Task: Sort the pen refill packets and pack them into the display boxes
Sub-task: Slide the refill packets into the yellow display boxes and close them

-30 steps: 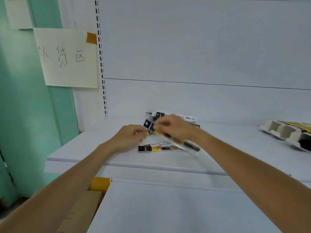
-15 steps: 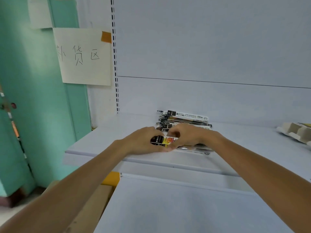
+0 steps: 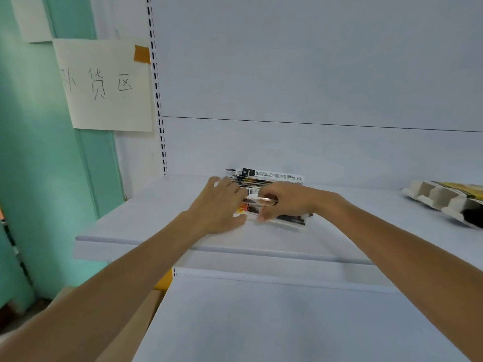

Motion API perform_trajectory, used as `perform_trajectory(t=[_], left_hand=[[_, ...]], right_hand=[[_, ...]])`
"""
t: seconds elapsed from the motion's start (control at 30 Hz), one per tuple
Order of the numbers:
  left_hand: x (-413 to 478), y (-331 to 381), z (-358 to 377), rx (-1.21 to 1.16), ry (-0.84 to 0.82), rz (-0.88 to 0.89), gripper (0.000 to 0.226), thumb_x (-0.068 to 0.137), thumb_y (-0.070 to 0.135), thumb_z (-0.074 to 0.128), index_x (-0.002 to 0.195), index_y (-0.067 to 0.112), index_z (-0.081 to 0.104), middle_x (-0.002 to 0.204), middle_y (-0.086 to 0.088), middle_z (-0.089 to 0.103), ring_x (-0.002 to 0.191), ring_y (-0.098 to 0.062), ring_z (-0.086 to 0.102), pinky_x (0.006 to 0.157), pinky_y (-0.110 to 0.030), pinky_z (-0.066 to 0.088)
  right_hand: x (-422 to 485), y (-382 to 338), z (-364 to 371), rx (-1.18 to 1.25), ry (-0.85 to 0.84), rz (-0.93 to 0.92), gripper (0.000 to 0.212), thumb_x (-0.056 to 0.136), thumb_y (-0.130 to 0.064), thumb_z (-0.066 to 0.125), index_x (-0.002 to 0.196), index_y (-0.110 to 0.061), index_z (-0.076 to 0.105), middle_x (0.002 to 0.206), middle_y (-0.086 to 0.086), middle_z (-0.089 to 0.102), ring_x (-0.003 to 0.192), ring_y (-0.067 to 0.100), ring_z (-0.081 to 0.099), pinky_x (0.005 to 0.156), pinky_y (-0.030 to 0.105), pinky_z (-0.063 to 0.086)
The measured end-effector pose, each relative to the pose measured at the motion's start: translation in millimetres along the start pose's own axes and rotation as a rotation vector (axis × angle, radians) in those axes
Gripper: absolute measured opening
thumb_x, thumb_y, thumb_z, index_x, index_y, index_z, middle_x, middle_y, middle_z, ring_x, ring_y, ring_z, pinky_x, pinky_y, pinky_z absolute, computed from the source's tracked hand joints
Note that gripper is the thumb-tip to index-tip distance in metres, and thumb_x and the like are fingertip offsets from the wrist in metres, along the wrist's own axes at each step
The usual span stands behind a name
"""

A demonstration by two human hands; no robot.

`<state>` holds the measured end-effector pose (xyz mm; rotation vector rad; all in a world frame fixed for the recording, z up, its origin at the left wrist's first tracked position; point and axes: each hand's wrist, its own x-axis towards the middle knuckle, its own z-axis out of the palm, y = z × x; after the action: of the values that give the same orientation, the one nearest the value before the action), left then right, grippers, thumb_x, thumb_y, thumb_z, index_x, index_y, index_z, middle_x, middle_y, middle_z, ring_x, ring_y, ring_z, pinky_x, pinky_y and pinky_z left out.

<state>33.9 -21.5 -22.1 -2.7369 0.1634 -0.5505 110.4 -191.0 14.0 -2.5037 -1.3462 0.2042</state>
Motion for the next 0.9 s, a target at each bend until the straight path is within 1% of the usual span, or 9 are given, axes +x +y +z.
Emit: perform_trajectory(t=[0.07,0.1,0.2,0.3,0.4,0.5,0.6,0.73,0.9], left_hand=[[4.5,4.3,-4.2,-0.143,-0.007,-0.023,0.024,0.093,0.037,0.041,0.101,0.015,0.043,0.101,-0.001,0.054,0.094,-0.025,0.05,0.078,-0.035,0.036],[5.2,5.3,-5.0,-0.257,-0.035,-0.042,0.017,0.093,0.034,0.041,0.092,0.016,0.039,0.09,0.002,0.05,0.082,-0.024,0.048,0.069,-0.033,0.034],[7.2,3.7,3.4,-0.527,-0.089,-0.014,0.019,0.095,0.029,0.043,0.079,0.021,0.036,0.075,0.008,0.042,0.074,-0.02,0.044,0.063,-0.032,0.031],[10.0,3.9,11.2,-0.621,-0.108,-0.01,0.017,0.094,0.033,0.048,0.092,0.016,0.048,0.082,0.003,0.053,0.078,-0.021,0.051,0.065,-0.033,0.037],[11.2,2.6,11.5,-0.742,-0.134,-0.079,0.026,0.09,0.038,0.056,0.111,0.024,0.053,0.095,0.003,0.059,0.08,-0.016,0.052,0.067,-0.03,0.039],[11.6,5.8,8.9,-0.596,-0.135,-0.031,0.028,0.09,0.04,0.054,0.114,0.024,0.053,0.102,0.002,0.06,0.086,-0.015,0.053,0.068,-0.03,0.039],[10.8,12.5,8.8,-0.428,-0.079,-0.002,0.027,0.093,0.037,0.05,0.115,0.021,0.05,0.107,0.002,0.054,0.096,-0.017,0.051,0.071,-0.03,0.037],[9.5,16.8,9.5,-0.267,0.018,0.023,0.028,0.096,0.035,0.043,0.117,0.017,0.048,0.113,-0.001,0.048,0.097,-0.022,0.054,0.068,-0.029,0.036],[10.6,23.5,10.7,-0.249,0.128,0.004,0.023,0.097,0.031,0.038,0.111,0.015,0.047,0.108,-0.003,0.056,0.098,-0.025,0.054,0.07,-0.031,0.034]], right_hand=[[-6.0,6.4,-6.9,0.025,0.063,0.01,0.028,0.077,-0.039,0.072,0.08,-0.017,0.055,0.071,-0.004,0.042,0.063,0.011,0.037,0.06,0.028,0.027],[-9.8,11.3,-10.2,0.055,0.102,0.029,0.028,0.076,-0.043,0.072,0.083,-0.019,0.059,0.071,-0.004,0.044,0.063,0.011,0.038,0.06,0.028,0.027],[-22.1,25.4,-11.1,0.155,0.178,0.085,0.035,0.077,-0.052,0.067,0.088,-0.018,0.065,0.069,-0.001,0.048,0.06,0.011,0.041,0.057,0.023,0.032],[-27.3,36.0,3.0,0.252,0.225,0.089,0.035,0.083,-0.049,0.061,0.088,-0.015,0.068,0.07,-0.001,0.053,0.058,0.007,0.05,0.052,0.014,0.041],[-28.7,42.1,11.6,0.202,0.265,0.082,0.029,0.085,-0.043,0.061,0.095,-0.017,0.068,0.083,0.002,0.061,0.068,0.008,0.052,0.055,0.01,0.038],[-28.0,43.6,13.7,0.052,0.21,0.052,0.031,0.088,-0.04,0.058,0.11,-0.019,0.063,0.103,-0.002,0.063,0.09,0.011,0.051,0.072,0.019,0.039],[-29.7,40.2,15.0,-0.075,0.158,0.015,0.034,0.088,-0.043,0.057,0.106,-0.014,0.062,0.101,0.0,0.063,0.092,0.017,0.054,0.08,0.029,0.043],[-34.4,36.8,18.2,-0.459,0.2,-0.029,0.02,0.093,-0.031,0.047,0.099,-0.012,0.052,0.102,0.006,0.059,0.094,0.024,0.054,0.074,0.033,0.039],[-34.8,45.8,28.1,-0.568,0.437,-0.1,0.026,0.097,-0.027,0.033,0.106,-0.009,0.049,0.104,0.008,0.06,0.094,0.03,0.056,0.068,0.033,0.035]])
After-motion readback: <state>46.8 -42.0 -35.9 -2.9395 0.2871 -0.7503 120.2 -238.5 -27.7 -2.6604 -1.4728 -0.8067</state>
